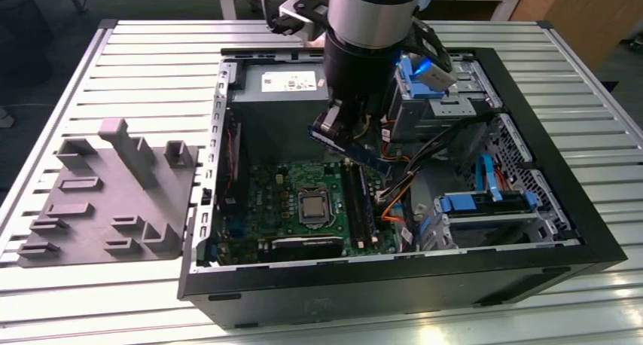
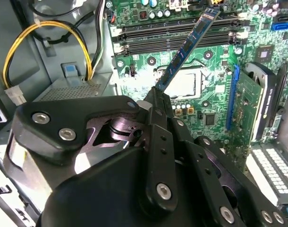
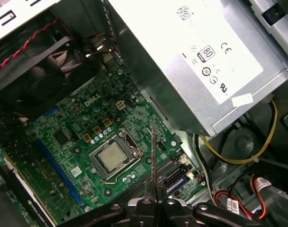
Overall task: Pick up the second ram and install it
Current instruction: 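Insert the second ram into the second slot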
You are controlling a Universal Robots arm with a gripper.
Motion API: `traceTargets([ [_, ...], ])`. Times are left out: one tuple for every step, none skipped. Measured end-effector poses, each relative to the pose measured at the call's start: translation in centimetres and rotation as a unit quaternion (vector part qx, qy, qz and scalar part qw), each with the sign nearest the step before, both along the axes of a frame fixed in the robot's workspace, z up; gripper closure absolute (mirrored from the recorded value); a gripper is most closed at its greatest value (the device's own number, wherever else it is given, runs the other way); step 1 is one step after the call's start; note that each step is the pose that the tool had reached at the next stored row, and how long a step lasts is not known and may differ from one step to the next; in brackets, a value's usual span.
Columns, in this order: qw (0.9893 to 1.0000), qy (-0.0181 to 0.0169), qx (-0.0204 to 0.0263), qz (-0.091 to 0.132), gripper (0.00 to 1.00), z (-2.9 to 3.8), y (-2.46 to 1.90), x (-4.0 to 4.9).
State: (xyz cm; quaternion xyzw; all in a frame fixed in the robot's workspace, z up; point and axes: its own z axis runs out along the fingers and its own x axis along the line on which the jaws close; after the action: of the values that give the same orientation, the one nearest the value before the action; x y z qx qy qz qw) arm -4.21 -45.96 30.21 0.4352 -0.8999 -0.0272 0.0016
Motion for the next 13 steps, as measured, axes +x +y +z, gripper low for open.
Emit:
traceTargets([
  [1.0,0.0,-0.0001,-0.004,0.88,0.0,0.0,0.0],
  [1.0,0.0,-0.0002,-0.007,0.88,0.0,0.0,0.0],
  [0.9999,0.0,-0.0003,-0.011,0.88,0.0,0.0,0.0],
  [0.9999,0.0,-0.0004,-0.015,0.88,0.0,0.0,0.0],
  [0.9998,0.0,-0.0004,-0.019,0.88,0.0,0.0,0.0],
  [0.9997,0.0,-0.0005,-0.023,0.88,0.0,0.0,0.01],
  [0.9996,0.0,-0.0006,-0.027,0.88,0.0,0.0,0.0],
  [0.9995,0.0,-0.0007,-0.031,0.88,0.01,0.0,0.01],
  [0.9993,0.0,-0.0008,-0.037,0.88,0.0,0.0,0.01],
  [0.9992,0.0,-0.0009,-0.041,0.88,0.01,0.0,0.01],
  [0.999,0.0,-0.0009,-0.044,0.88,0.0,0.0,0.01],
  [0.9989,0.0,-0.0009,-0.047,0.88,0.01,0.0,0.01],
  [0.9987,0.0,-0.0009,-0.05,0.88,0.01,0.0,0.01],
])
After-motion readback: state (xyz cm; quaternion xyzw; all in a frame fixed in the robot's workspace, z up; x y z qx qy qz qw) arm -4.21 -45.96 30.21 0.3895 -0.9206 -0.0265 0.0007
